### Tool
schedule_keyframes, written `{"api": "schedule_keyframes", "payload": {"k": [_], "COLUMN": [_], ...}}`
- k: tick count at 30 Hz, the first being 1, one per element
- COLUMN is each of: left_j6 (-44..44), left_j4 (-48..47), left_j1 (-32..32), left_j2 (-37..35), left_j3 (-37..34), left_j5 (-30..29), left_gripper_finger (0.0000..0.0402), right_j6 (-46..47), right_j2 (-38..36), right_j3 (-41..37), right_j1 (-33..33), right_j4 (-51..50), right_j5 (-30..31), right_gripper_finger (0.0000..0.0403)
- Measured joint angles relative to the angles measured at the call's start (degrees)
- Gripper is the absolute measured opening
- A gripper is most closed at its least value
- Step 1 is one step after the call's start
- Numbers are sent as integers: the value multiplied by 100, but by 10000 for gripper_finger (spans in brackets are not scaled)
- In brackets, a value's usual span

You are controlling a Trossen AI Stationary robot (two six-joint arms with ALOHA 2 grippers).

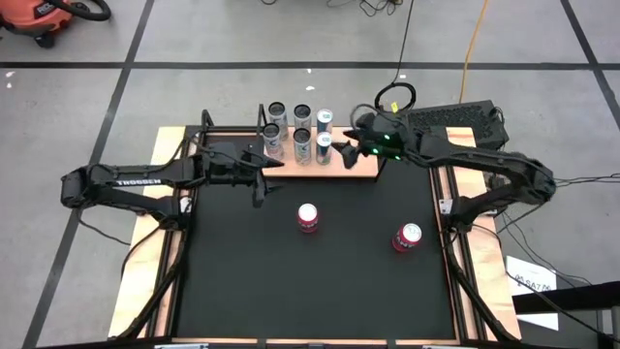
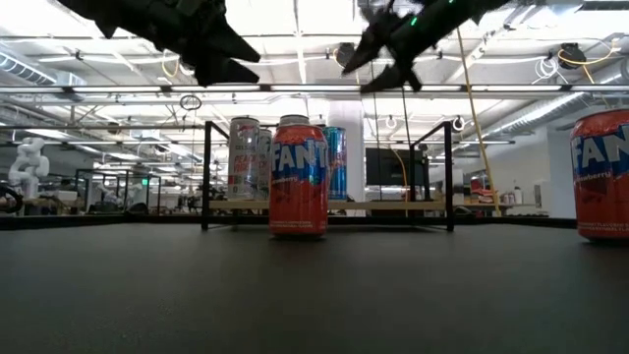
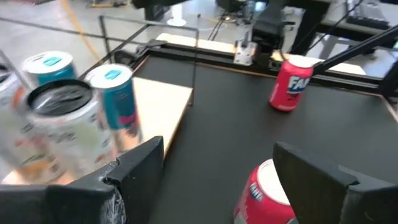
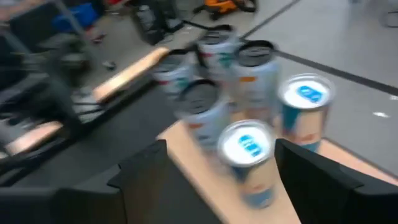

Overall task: Place canned beverage on shelf
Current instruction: Put the left red soda can on the shelf

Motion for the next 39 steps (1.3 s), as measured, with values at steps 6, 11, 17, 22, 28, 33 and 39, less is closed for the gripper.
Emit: {"api": "schedule_keyframes", "payload": {"k": [6, 11, 17, 22, 28, 33, 39], "left_j6": [10, 344, 310, 300, -200, -1087, -1620], "left_j4": [708, 1239, 1236, 1210, 260, -188, -336], "left_j1": [-404, -907, -1523, -2046, -2552, -2892, -3250], "left_j2": [168, 363, 1049, 1628, 2025, 2185, 2452], "left_j3": [0, 189, 770, 1298, 1900, 1952, 1956], "left_j5": [-6, -468, -848, -1280, -1891, -2184, -2334], "left_gripper_finger": [299, 299, 299, 299, 299, 299, 299], "right_j6": [416, 880, 1383, 1932, 2635, 2941, 3157], "right_j2": [-702, -950, -1005, -1005, -1005, -1003, -1002], "right_j3": [0, 0, 0, 0, 0, 0, 0], "right_j1": [725, 1492, 2434, 3096, 3971, 4551, 4854], "right_j4": [-1005, -1702, -2174, -2999, -3685, -3740, -3734], "right_j5": [-7, -7, -3, 11, 213, 819, 1076], "right_gripper_finger": [265, 256, 255, 255, 255, 255, 255]}}
